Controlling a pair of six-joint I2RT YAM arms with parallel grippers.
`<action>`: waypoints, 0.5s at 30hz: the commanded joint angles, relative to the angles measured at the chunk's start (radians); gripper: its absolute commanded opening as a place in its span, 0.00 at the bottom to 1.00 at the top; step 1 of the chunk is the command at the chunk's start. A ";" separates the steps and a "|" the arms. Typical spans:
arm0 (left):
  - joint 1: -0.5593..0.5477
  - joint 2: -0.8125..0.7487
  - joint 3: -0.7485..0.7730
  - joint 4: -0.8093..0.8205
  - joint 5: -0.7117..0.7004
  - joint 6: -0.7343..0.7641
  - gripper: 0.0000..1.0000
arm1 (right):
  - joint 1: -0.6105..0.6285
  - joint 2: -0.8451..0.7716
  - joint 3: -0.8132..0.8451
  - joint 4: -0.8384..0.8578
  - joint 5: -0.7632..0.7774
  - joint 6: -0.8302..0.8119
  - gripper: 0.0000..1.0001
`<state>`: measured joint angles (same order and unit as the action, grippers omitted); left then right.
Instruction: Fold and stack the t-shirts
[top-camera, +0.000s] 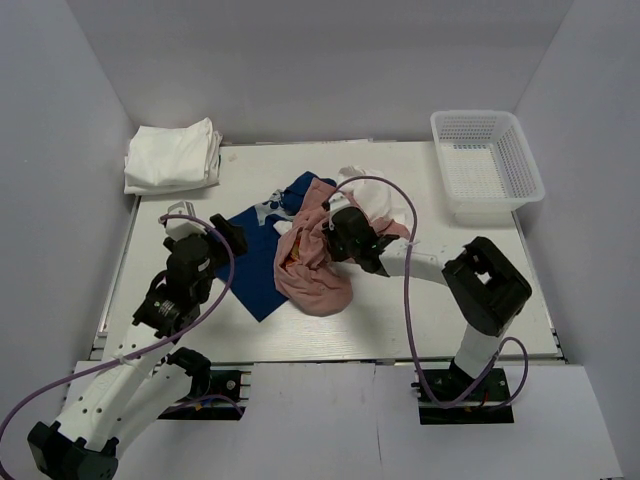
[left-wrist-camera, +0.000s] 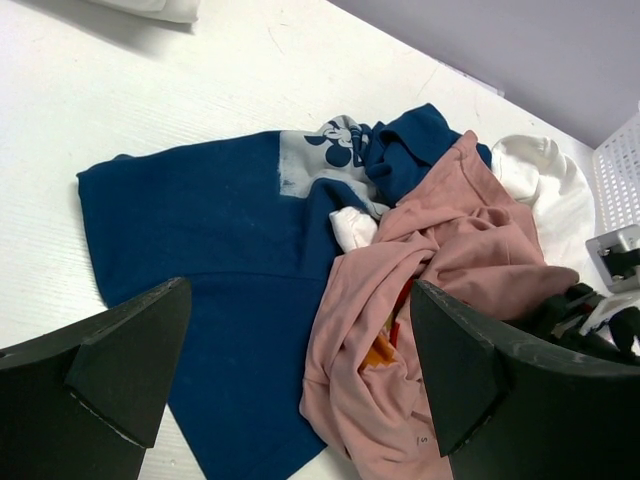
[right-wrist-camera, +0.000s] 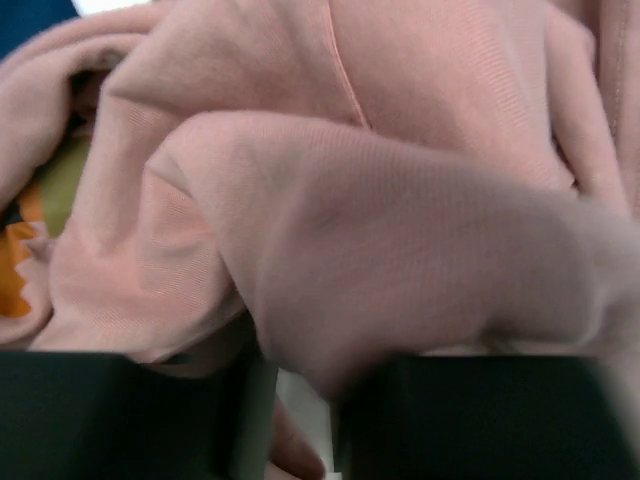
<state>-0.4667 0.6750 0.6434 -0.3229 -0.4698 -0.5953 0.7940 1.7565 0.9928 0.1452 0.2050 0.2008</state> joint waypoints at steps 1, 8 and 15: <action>0.003 -0.005 -0.022 0.030 0.002 -0.003 1.00 | 0.005 -0.086 0.024 0.149 0.011 0.009 0.18; 0.003 0.014 -0.001 0.008 -0.010 -0.003 1.00 | -0.010 -0.265 0.006 0.289 0.129 -0.046 0.00; 0.003 -0.006 -0.019 0.010 -0.030 -0.014 1.00 | -0.120 -0.367 0.092 0.338 0.405 -0.073 0.00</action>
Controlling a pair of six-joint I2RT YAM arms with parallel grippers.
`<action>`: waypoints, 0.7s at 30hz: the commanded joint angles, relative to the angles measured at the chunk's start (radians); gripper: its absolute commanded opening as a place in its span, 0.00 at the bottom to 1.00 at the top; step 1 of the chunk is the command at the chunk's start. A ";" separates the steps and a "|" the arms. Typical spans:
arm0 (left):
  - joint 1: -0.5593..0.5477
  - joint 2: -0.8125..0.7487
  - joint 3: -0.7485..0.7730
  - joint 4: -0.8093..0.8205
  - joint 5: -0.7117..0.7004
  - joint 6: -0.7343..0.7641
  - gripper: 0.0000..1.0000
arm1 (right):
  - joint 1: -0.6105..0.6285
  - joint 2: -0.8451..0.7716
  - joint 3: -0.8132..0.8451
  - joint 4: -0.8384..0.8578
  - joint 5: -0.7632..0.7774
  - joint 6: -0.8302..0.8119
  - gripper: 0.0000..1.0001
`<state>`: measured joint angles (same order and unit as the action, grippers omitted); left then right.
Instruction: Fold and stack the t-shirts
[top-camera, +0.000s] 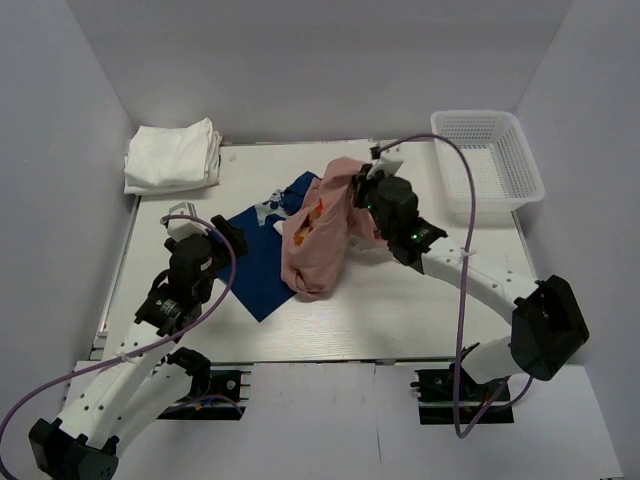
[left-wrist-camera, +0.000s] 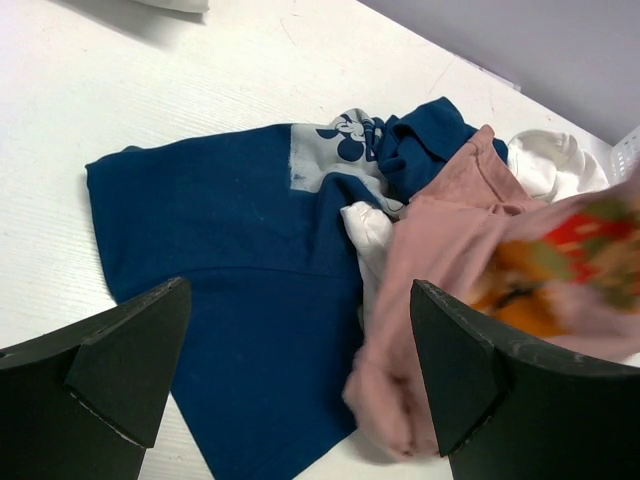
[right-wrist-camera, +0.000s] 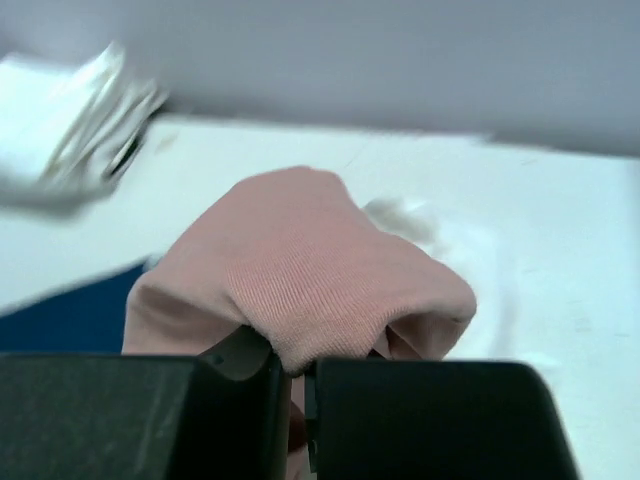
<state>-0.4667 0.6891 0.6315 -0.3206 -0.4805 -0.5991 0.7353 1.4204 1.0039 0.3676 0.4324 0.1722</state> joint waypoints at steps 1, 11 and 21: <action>0.003 -0.020 -0.007 0.008 -0.020 -0.010 1.00 | -0.094 -0.032 0.099 0.114 0.240 -0.053 0.00; 0.003 0.009 0.011 -0.012 -0.050 -0.010 1.00 | -0.432 0.084 0.626 -0.064 0.235 -0.137 0.00; 0.003 0.036 0.020 -0.021 -0.101 -0.010 1.00 | -0.658 0.459 1.320 -0.199 0.180 -0.198 0.00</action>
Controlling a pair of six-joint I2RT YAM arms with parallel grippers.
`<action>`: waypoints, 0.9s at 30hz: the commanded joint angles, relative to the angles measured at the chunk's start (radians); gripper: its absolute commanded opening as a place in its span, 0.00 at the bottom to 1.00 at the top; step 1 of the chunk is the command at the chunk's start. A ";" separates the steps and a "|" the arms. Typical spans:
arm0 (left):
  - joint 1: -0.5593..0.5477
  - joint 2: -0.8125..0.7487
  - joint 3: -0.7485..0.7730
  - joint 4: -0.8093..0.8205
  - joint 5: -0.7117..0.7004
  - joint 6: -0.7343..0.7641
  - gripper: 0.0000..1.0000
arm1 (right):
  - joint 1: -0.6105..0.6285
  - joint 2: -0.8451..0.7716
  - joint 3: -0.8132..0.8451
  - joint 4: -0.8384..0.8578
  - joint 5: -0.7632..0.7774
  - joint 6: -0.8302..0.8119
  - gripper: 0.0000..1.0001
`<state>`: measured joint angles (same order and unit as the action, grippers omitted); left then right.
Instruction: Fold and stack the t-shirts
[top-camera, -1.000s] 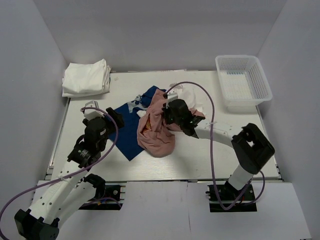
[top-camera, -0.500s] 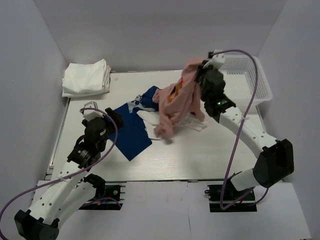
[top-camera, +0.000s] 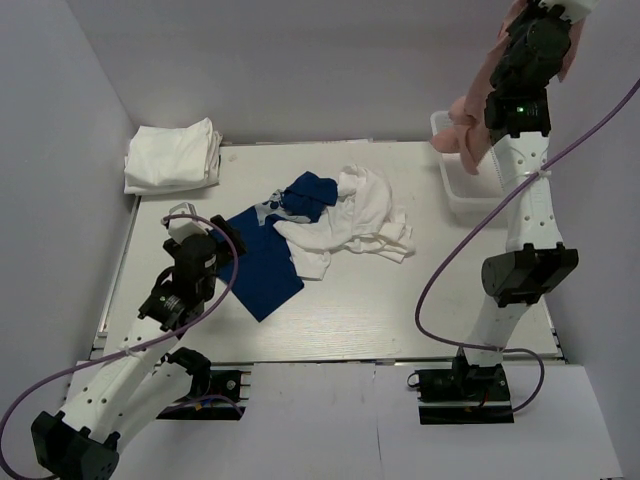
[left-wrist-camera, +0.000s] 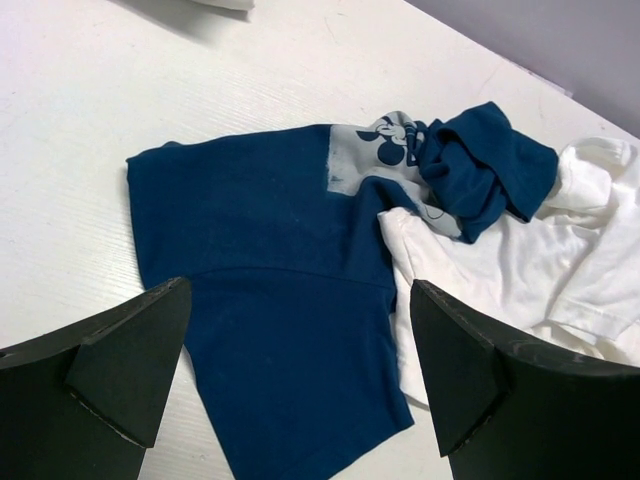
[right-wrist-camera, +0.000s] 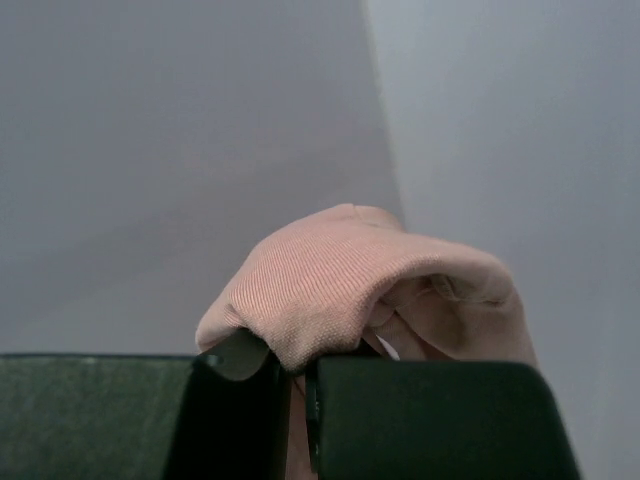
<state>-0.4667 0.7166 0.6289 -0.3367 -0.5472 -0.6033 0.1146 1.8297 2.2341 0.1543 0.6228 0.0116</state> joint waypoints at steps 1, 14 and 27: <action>0.003 0.009 0.023 -0.016 -0.034 -0.006 1.00 | -0.049 0.063 0.099 0.039 -0.015 -0.029 0.00; 0.003 0.050 0.043 -0.032 -0.034 -0.006 1.00 | -0.220 0.167 -0.274 0.041 -0.325 0.163 0.12; 0.003 0.030 0.032 -0.022 0.004 -0.038 1.00 | -0.142 -0.170 -0.730 -0.024 -0.917 0.094 0.90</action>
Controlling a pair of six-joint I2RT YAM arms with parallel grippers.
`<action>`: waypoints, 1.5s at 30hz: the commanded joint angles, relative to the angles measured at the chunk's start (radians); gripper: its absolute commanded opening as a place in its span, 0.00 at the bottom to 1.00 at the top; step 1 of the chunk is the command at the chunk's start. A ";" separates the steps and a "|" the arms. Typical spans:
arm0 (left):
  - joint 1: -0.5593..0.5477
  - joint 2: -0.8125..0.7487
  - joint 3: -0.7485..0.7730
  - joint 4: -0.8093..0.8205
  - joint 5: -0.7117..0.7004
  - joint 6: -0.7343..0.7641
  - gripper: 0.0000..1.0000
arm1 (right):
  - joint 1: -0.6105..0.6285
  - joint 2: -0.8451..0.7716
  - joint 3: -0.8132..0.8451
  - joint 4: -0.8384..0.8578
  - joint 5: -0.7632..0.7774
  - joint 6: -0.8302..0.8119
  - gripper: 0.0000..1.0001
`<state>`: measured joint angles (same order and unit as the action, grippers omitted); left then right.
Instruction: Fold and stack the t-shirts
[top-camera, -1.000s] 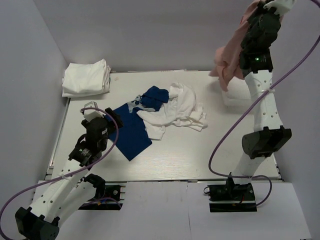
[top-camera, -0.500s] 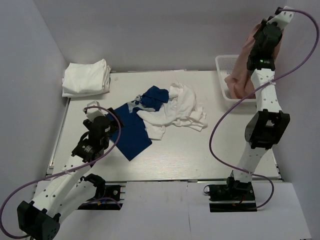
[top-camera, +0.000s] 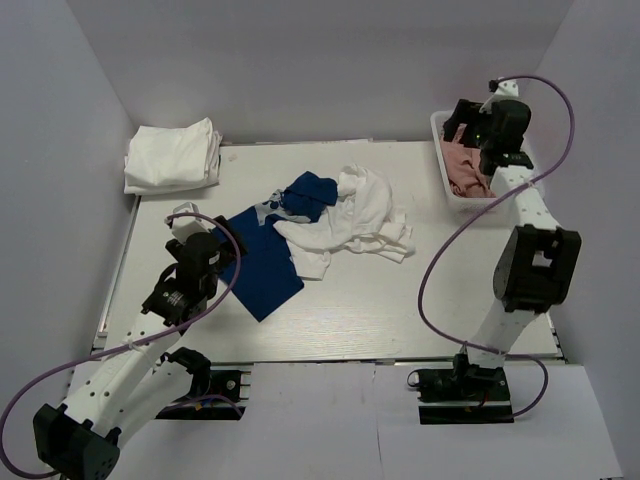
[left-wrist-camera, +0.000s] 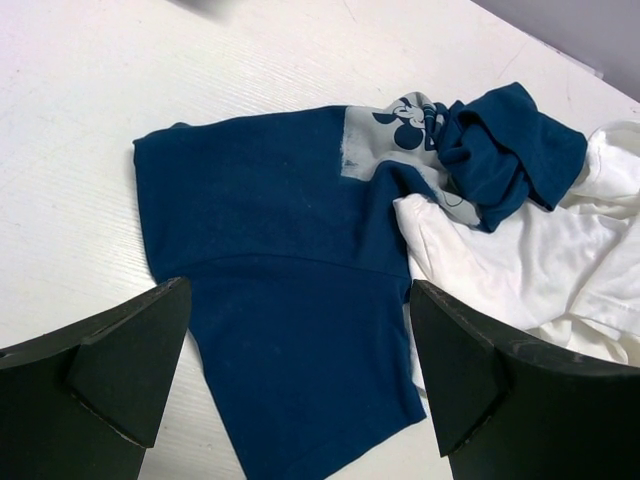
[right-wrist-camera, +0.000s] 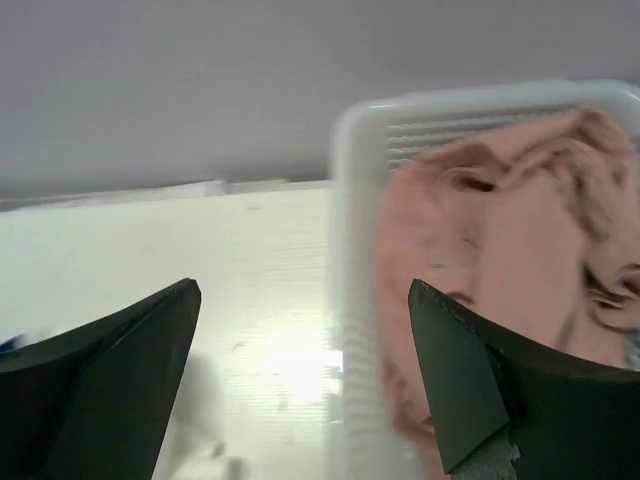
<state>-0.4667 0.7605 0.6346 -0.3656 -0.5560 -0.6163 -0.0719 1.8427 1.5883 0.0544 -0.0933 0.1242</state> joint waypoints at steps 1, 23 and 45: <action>0.003 -0.013 0.027 0.007 0.013 -0.025 1.00 | 0.069 -0.222 -0.126 0.138 -0.218 -0.021 0.90; 0.003 -0.132 0.021 -0.035 -0.002 -0.045 1.00 | 0.492 0.154 -0.289 0.056 0.181 -0.032 0.90; 0.003 -0.012 0.016 -0.010 -0.032 -0.049 1.00 | 0.333 -0.186 0.241 0.042 0.615 -0.120 0.00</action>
<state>-0.4667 0.7189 0.6472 -0.3820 -0.5663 -0.6701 0.3038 1.6135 1.6840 0.0696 0.4007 0.0559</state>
